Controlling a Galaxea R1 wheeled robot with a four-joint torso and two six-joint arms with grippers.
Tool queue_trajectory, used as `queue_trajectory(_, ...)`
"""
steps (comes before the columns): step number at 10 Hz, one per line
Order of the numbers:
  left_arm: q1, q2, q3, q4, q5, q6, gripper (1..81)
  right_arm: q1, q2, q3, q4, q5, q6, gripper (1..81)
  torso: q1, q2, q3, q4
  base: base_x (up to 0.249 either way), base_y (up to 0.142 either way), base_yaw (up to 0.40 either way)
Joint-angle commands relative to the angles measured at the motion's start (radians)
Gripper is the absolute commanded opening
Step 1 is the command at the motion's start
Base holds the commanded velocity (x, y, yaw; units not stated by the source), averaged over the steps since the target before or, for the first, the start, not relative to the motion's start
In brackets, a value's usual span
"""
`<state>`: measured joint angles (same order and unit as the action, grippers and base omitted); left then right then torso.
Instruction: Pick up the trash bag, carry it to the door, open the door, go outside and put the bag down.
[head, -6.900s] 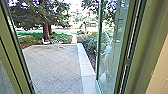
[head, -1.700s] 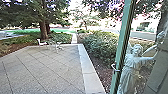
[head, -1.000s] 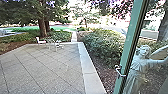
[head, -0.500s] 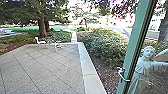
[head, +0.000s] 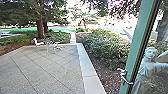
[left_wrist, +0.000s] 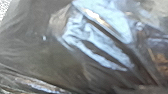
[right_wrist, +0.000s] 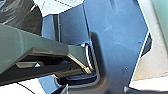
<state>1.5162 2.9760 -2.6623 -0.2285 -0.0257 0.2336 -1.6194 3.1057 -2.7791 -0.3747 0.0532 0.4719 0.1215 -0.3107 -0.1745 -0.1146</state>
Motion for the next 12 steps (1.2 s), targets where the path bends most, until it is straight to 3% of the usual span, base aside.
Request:
queue_trajectory(1, -0.043, -0.009, -0.001, -0.002, 0.055, 0.001, 1.0, 0.032, 0.006, 0.006, -0.006, -0.050, -0.001, 81.1, 0.000, 0.000, 0.000, 0.000, 0.113, 0.087, 0.000)
queue_trajectory(5, -0.043, -0.007, -0.001, -0.002, 0.055, 0.001, 1.0, 0.032, 0.004, 0.004, -0.006, -0.050, -0.003, 81.1, -0.003, -0.002, 0.001, 0.000, 0.112, 0.084, 0.000)
queue_trajectory(12, -0.043, -0.012, -0.002, -0.003, 0.055, 0.001, 1.0, 0.034, 0.003, 0.009, -0.003, -0.050, -0.024, 81.1, -0.003, -0.002, 0.001, 0.000, 0.029, 0.000, 0.000)
